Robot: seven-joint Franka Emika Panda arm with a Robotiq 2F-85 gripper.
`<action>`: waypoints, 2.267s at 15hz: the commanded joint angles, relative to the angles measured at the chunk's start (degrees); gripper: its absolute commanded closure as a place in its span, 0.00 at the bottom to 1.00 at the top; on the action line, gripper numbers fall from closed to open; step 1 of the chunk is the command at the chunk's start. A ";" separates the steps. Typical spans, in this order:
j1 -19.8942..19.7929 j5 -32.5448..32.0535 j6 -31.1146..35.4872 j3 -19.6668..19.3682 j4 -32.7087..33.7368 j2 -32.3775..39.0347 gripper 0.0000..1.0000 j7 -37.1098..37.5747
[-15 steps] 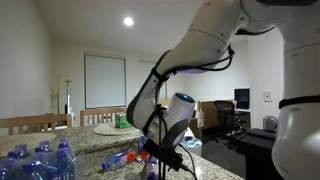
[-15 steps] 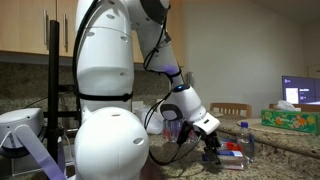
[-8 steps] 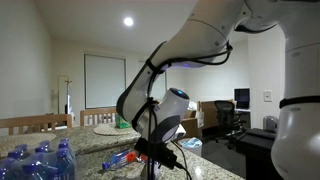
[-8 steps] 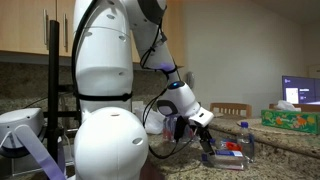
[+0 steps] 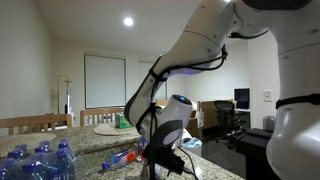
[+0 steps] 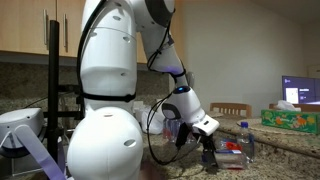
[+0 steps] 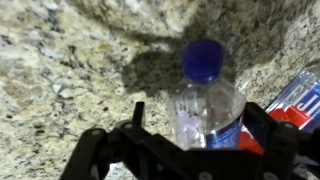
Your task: Put one bottle upright
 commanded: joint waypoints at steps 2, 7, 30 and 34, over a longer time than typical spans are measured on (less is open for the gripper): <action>4.32 1.84 0.00 -3.83 0.31 2.76 0.00 -4.28; 12.51 0.68 -0.01 -12.75 1.68 4.91 0.41 -5.83; 45.82 15.32 0.05 -35.78 18.83 -3.67 0.98 -7.21; 45.75 18.42 -0.47 -38.38 22.77 -4.28 0.98 -7.65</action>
